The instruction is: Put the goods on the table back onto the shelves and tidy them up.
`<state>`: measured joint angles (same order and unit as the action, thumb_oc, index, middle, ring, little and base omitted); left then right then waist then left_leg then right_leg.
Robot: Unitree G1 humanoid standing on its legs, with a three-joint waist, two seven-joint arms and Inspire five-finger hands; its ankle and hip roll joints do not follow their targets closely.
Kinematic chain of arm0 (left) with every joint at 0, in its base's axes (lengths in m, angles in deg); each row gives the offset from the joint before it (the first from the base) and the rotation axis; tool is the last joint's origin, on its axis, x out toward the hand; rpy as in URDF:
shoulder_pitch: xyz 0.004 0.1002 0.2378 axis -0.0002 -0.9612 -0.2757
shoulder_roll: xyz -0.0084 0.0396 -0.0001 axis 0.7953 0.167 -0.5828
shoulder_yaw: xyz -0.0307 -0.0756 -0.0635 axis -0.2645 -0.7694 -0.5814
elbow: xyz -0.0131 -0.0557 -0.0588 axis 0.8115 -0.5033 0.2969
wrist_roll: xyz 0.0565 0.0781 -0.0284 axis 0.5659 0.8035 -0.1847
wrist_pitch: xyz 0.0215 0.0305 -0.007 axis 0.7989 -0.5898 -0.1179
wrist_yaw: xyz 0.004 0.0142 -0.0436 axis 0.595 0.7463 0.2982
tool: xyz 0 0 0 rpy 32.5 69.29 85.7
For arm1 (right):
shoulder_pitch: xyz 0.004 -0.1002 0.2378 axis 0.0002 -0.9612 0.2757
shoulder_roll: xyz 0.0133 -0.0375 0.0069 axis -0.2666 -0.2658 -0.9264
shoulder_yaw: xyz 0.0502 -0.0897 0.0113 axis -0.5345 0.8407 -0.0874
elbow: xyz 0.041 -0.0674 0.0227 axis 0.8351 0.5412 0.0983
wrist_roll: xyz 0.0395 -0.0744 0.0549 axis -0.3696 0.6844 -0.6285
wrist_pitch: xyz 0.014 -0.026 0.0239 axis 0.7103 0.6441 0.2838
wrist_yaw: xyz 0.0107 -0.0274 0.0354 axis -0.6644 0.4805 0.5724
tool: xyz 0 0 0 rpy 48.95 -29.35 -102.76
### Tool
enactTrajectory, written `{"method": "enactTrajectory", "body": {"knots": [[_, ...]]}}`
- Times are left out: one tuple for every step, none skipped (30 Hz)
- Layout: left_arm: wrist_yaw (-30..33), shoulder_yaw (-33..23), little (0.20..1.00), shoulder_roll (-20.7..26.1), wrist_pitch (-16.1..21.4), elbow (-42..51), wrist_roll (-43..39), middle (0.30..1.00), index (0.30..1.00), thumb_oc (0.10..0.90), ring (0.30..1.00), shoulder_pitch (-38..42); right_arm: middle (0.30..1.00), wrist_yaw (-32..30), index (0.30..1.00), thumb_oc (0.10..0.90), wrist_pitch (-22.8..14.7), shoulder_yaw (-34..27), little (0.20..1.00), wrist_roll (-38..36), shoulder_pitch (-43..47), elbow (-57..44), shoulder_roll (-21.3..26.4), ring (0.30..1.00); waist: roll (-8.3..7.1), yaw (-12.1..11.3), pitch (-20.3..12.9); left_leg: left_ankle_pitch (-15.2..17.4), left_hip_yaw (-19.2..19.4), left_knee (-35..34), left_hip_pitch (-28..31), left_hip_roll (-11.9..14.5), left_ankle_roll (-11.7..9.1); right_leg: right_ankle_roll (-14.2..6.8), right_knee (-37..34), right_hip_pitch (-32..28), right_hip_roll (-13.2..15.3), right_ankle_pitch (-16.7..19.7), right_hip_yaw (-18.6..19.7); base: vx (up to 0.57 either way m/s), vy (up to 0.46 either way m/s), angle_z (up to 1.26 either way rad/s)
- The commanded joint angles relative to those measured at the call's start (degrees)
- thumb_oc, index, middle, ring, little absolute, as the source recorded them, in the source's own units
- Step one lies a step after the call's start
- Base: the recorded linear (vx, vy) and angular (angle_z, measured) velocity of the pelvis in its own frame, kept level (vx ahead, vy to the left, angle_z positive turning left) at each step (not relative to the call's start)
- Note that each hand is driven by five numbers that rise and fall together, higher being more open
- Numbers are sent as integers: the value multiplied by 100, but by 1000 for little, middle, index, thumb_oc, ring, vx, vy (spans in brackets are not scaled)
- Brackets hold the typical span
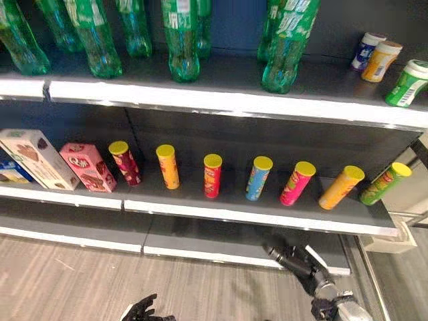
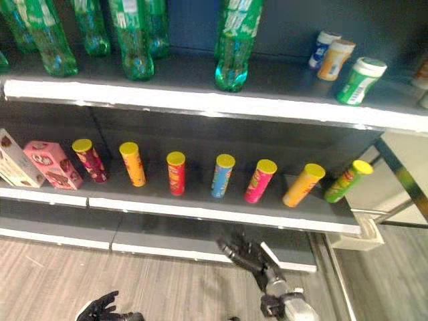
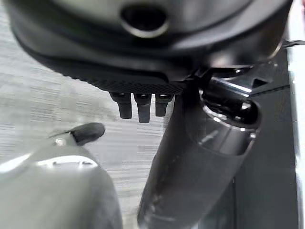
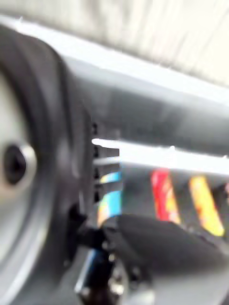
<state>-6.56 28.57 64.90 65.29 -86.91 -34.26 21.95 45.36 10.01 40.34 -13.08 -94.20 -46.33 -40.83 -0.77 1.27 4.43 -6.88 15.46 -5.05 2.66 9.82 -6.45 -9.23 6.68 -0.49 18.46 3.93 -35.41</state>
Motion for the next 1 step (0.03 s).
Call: {"method": "enactTrajectory", "body": {"knots": [[-128, -97, 900, 297, 374, 193, 28, 900, 900, 800, 900, 307, 900, 294, 900, 800, -259, -240, 900, 473, 622, 121, -111, 900, -129, -224, 284, 345, 20, 5, 276, -44, -81, -519, 350, -319, 421, 506, 11, 14, -45, -3]]}}
